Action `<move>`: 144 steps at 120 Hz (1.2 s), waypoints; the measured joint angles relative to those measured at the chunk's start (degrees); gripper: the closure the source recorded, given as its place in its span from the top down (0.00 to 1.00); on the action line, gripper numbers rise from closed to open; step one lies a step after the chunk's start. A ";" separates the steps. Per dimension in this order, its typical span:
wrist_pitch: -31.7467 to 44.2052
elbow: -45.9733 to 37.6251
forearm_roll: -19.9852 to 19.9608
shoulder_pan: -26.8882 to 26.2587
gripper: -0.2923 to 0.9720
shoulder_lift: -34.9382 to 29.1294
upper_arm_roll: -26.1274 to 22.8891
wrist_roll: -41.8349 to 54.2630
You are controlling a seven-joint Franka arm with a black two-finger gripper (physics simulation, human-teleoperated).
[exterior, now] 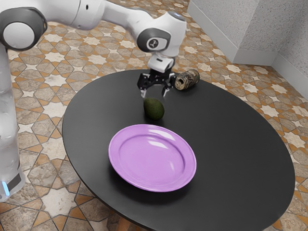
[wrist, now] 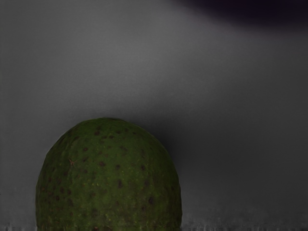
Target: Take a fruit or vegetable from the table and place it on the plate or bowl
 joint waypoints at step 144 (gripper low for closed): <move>8.03 -2.20 -1.58 -1.14 0.76 4.44 0.03 -1.20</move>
